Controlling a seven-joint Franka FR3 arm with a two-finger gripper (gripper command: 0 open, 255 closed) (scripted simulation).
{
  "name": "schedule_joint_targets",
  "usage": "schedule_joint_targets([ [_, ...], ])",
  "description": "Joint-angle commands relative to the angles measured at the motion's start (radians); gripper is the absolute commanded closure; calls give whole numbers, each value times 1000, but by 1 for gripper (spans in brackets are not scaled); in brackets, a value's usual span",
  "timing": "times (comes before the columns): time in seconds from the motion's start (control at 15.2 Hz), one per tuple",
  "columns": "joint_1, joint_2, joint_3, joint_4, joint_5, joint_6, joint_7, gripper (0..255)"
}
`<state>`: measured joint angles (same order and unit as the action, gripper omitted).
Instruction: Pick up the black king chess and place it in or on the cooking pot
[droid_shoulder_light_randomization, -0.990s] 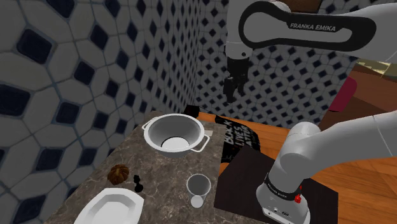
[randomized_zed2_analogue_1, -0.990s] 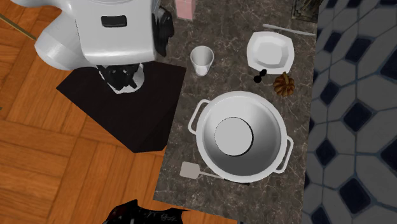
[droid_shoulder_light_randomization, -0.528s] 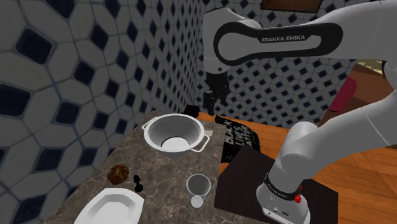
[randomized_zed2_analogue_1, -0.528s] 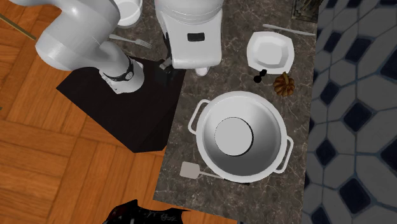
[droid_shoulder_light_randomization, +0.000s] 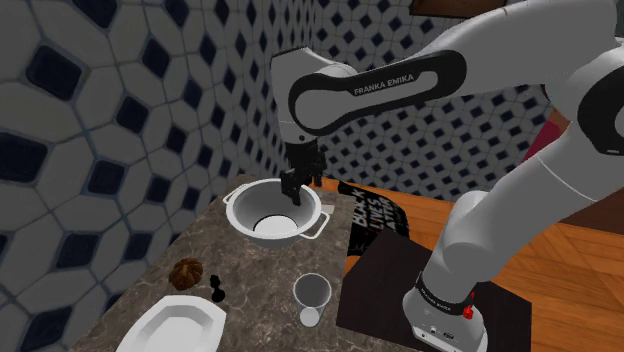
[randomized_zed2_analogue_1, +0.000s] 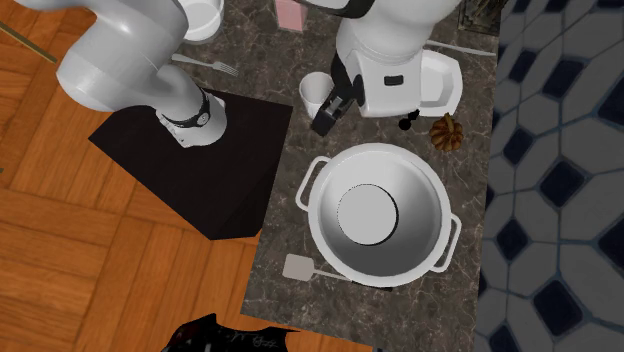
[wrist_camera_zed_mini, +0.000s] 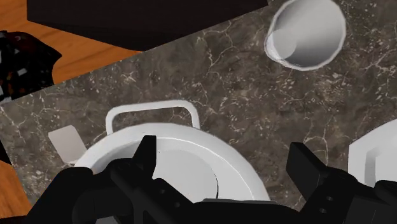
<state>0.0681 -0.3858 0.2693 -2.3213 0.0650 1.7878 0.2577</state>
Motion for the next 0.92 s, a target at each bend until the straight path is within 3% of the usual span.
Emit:
schedule_joint_targets([
  [0.0, 5, 71, 25, 22, 1, 42, 31, 0],
  [0.86, 74, 579, 129, 313, -105, 192, 251, 0],
])
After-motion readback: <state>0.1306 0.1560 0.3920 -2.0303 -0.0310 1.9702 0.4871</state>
